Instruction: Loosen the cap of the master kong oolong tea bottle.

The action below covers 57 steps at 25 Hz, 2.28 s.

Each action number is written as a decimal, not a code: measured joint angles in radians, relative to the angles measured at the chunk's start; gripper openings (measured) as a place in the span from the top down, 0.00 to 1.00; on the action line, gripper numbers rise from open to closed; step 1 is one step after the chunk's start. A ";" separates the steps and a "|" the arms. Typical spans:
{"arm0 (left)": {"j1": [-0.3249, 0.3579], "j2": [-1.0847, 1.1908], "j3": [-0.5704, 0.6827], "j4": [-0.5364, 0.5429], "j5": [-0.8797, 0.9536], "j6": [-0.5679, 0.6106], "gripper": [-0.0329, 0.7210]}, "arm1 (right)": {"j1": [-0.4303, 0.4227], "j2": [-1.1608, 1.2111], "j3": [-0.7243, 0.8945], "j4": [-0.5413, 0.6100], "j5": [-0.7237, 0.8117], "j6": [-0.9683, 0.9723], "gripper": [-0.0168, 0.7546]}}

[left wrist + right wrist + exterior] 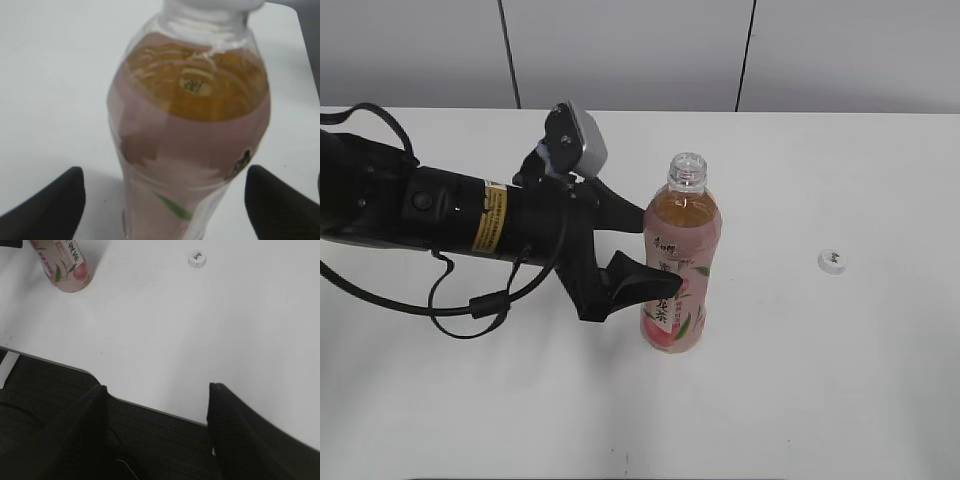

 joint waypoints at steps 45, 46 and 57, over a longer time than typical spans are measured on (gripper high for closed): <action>0.084 -0.190 0.000 0.474 0.180 -0.714 0.18 | 0.000 0.000 0.000 0.000 -0.001 0.000 0.37; 0.094 -0.194 0.000 0.475 0.180 -0.721 0.18 | 0.000 0.000 0.000 0.000 -0.001 0.000 0.37; 0.129 -0.197 0.000 0.476 0.180 -0.755 0.18 | 0.000 0.000 0.000 0.000 -0.001 0.000 0.37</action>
